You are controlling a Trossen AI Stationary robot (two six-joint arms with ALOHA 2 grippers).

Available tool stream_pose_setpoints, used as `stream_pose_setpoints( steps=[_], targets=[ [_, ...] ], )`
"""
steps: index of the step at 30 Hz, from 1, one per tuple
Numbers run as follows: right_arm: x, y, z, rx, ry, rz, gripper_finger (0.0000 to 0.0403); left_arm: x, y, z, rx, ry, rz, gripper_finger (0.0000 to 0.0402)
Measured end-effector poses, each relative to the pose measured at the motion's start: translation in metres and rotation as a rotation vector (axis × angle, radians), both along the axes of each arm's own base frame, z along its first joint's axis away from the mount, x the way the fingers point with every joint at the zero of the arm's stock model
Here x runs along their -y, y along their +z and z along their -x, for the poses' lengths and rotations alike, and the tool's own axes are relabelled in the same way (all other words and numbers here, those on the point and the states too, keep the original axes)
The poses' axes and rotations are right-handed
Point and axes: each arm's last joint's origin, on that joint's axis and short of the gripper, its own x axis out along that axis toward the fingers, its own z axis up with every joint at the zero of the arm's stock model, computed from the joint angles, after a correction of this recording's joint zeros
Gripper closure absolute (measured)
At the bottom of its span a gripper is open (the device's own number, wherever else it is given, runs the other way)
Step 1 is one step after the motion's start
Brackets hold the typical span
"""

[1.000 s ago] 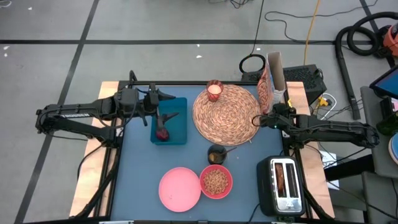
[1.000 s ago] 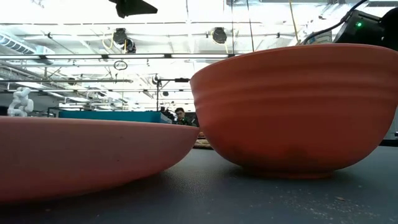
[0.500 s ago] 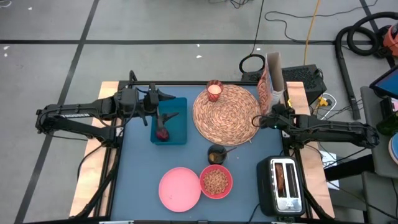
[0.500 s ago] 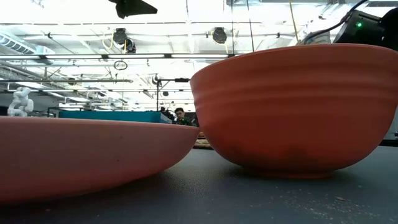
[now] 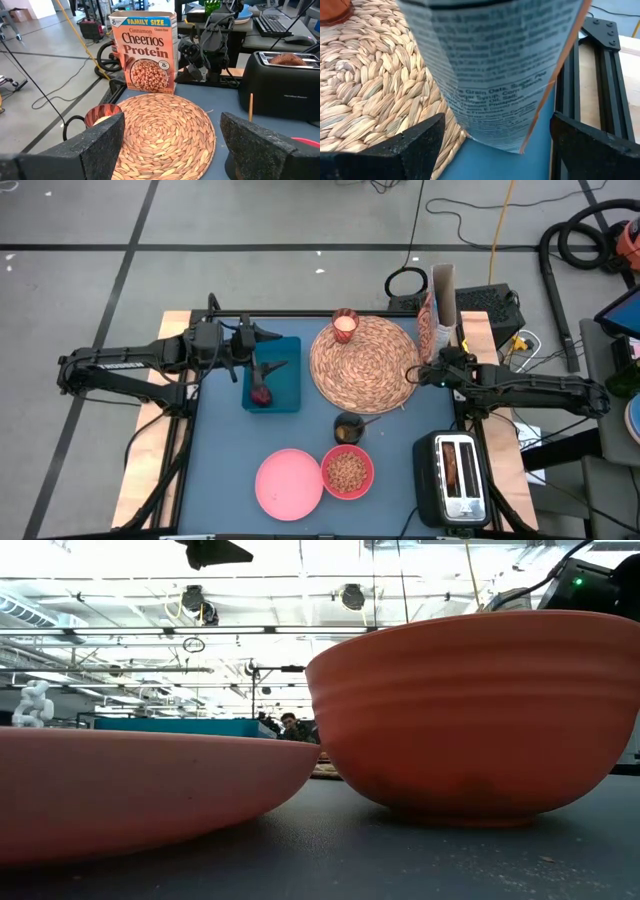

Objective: Arrange a breakfast setting
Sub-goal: Pour the cereal into the pink bowl

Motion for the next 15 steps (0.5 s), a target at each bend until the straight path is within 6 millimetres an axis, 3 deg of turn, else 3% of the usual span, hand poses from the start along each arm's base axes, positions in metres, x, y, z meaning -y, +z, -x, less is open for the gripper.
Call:
stream_pose_setpoints(
  steps=[15],
  targets=[
    [0.0001, 0.0003, -0.0006, 0.006, 0.002, 0.002, 0.0055, 0.0, 0.0, 0.0, 0.0, 0.0, 0.0, 0.0069]
  ],
)
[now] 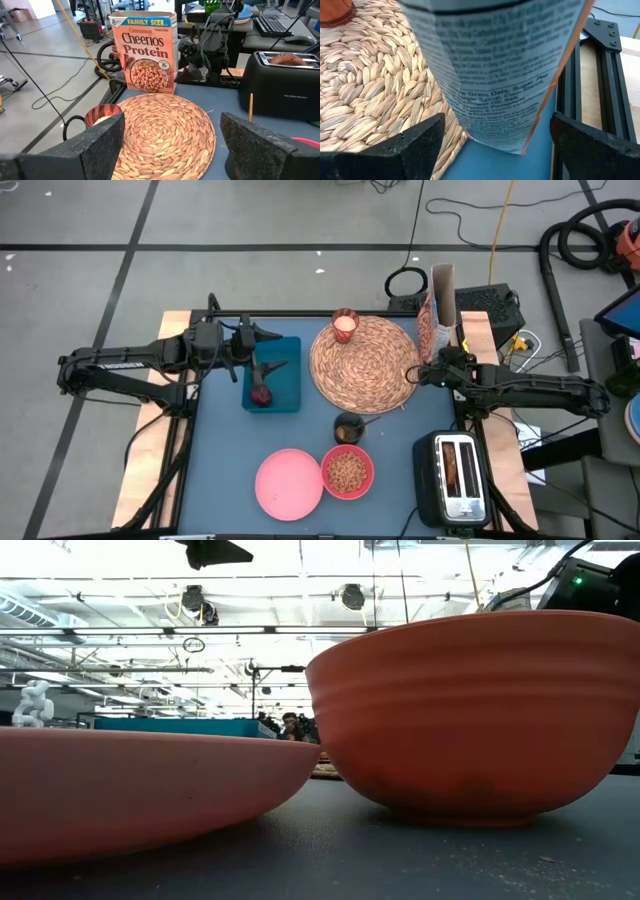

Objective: Arrange a breakfast setting
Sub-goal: Pour the cereal into the pink bowl

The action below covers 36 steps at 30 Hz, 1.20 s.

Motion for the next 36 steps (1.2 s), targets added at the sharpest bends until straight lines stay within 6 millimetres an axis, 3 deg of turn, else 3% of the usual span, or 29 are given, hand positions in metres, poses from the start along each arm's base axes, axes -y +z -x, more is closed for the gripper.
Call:
stream_pose_setpoints(
  steps=[24, 36],
  targets=[
    [0.0011, 0.003, -0.0052, 0.058, 0.01, 0.014, 0.0055, 0.0, 0.0, 0.0, 0.0, -0.001, -0.002, 0.0069],
    [0.0014, 0.0038, -0.0066, -0.017, 0.091, 0.045, 0.0055, 0.0, 0.0, 0.0, 0.0, 0.0, 0.0, 0.0069]
  ],
)
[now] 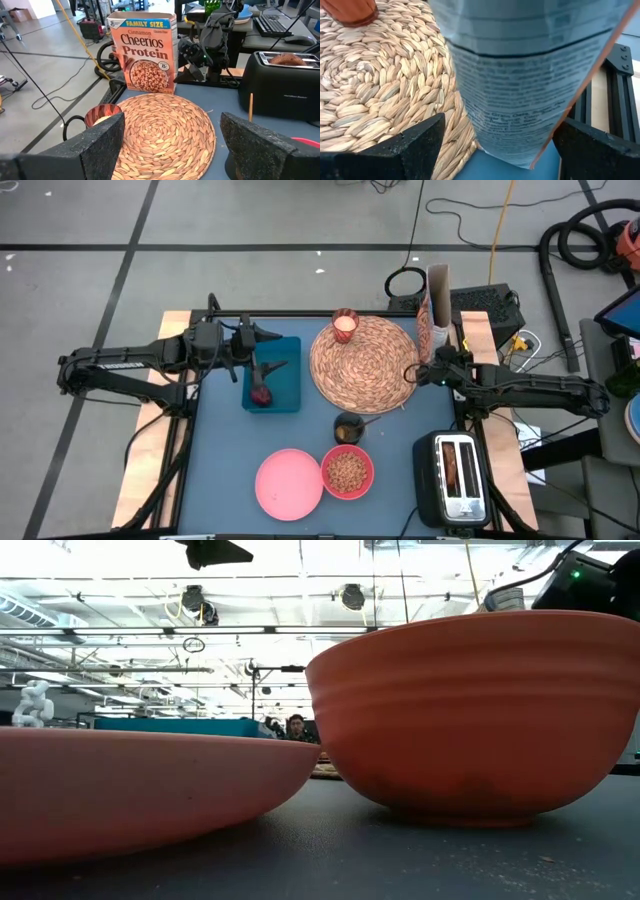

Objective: Arrange a breakfast setting
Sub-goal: Pour the cereal into the pink bowl

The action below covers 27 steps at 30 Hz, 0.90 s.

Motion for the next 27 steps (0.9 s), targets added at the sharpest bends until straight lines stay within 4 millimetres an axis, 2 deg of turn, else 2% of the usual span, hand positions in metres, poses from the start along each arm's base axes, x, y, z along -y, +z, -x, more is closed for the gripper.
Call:
stream_pose_setpoints(
  steps=[10, 21, 27],
  targets=[
    [0.0001, 0.0003, -0.0005, 0.006, 0.001, 0.002, 0.0052, 0.0, 0.0, 0.0, 0.0, 0.0, 0.0, 0.0069],
    [0.0001, 0.0002, -0.0004, 0.01, -0.003, 0.0, 0.0011, 0.0, 0.0, 0.0, 0.0, 0.0, 0.0, 0.0069],
    [0.0005, 0.0016, -0.0024, 0.012, 0.017, 0.013, 0.0005, -0.0001, 0.0, 0.0, 0.0, 0.0, 0.0, 0.0069]
  ],
)
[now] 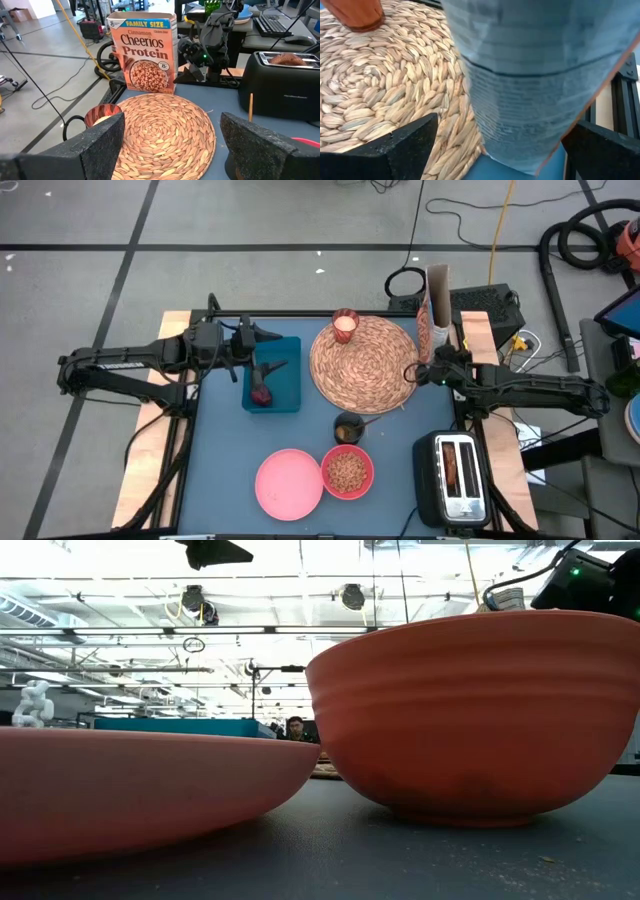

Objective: Arrange a breakfast setting
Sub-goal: Pour the cereal into the pink bowl

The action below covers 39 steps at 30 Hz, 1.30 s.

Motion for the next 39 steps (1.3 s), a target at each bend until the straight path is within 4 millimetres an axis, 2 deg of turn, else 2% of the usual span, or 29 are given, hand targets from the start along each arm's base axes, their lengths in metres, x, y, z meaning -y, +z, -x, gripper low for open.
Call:
stream_pose_setpoints(
  steps=[12, 23, 34, 39],
  targets=[
    [0.0015, 0.0054, -0.0066, -0.021, 0.094, 0.069, 0.0005, 0.0, 0.0, 0.0, 0.005, 0.005, 0.021, 0.0069],
    [0.0024, 0.0058, -0.0051, 0.04, -0.005, 0.08, 0.0005, 0.0, 0.0, 0.0, 0.006, 0.007, 0.025, 0.0069],
    [0.0025, 0.0061, -0.0053, 0.053, -0.014, 0.079, 0.0005, 0.0, 0.0, 0.0, 0.006, 0.006, 0.025, 0.0069],
    [0.0034, 0.007, -0.0043, 0.104, -0.092, 0.102, 0.0005, 0.0001, 0.0, 0.0, 0.006, 0.006, 0.025, 0.0069]
  ],
)
